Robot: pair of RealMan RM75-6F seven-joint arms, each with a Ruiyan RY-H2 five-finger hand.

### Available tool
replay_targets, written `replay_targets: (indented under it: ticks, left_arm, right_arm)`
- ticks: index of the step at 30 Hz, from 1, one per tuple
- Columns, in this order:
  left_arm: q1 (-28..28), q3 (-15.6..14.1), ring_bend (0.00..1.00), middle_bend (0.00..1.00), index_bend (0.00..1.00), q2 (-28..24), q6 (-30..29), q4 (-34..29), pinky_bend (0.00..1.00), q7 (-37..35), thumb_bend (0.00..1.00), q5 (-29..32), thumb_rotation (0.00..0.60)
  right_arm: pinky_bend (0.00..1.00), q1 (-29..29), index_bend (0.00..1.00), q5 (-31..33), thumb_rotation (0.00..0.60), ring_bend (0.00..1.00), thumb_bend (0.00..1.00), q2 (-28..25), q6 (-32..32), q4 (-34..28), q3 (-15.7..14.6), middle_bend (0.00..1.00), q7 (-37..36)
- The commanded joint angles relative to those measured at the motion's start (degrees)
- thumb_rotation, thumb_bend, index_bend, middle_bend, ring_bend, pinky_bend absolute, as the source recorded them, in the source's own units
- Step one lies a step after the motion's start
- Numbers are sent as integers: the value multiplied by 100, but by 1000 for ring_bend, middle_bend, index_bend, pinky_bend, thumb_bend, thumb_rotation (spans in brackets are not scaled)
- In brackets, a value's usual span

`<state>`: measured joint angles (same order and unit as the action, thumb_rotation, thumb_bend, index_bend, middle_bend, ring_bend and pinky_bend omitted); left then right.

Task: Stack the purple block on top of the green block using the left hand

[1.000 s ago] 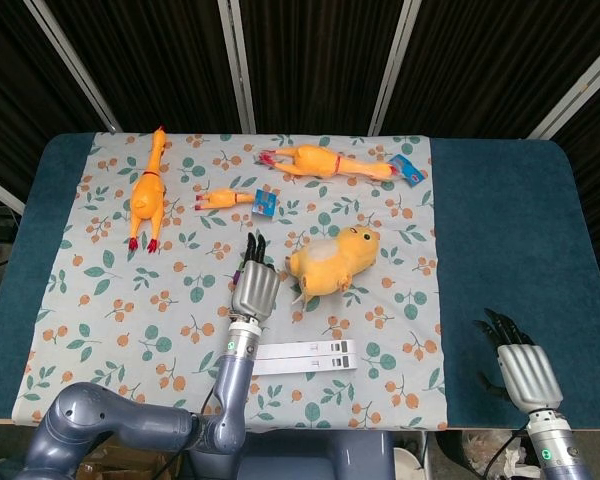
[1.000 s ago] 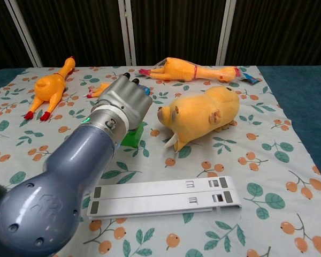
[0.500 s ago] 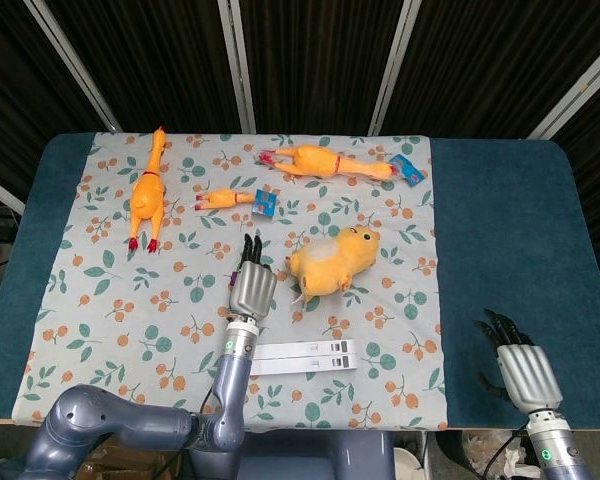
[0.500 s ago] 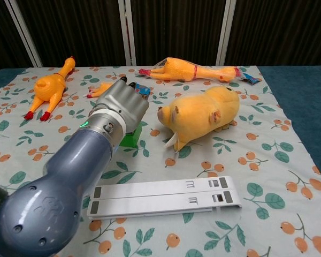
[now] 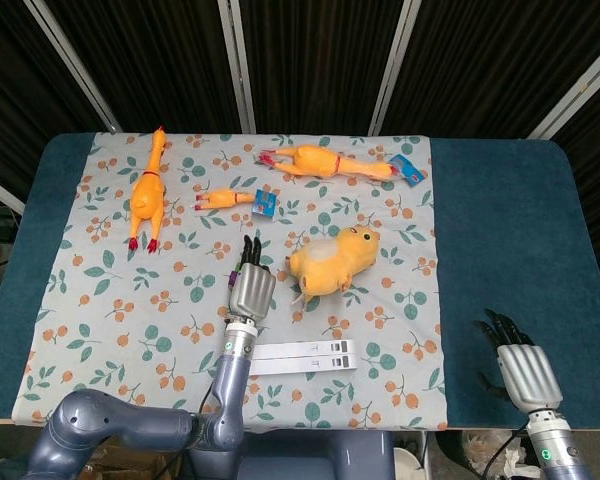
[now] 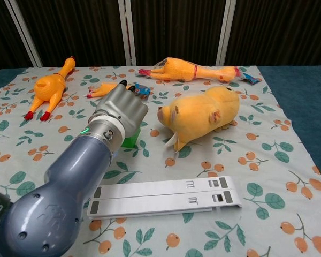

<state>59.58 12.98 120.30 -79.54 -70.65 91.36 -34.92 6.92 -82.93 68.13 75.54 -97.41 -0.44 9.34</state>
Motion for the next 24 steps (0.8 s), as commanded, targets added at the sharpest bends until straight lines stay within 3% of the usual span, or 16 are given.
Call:
replay_targets:
  ticks: [1,13,18,24]
  left_arm:
    - [-61,-94,35,439,505,13,32,82,0,25,403,-25,600]
    - [-200,-216,15,261,373,30,138,232,0,103,403,-141,600]
    - [-204,-170,0,136,335,-29,121,98,0,146,403,-214,600]
    - [-208,-119,0,65,291,-146,41,-172,0,174,403,-320,600]
  right_arm:
    - [271,1,185,-13,600,86,293,0,4,-12,-4,77,8]
    - [271,8,185,-11,600,86,294,6,-14,-15,-12,77,29]
    - [271,24,185,10,600,86,294,-2,-46,-30,-8,77,46]
    - [271,31,185,-1,600,86,293,9,-62,-22,-19,77,51]
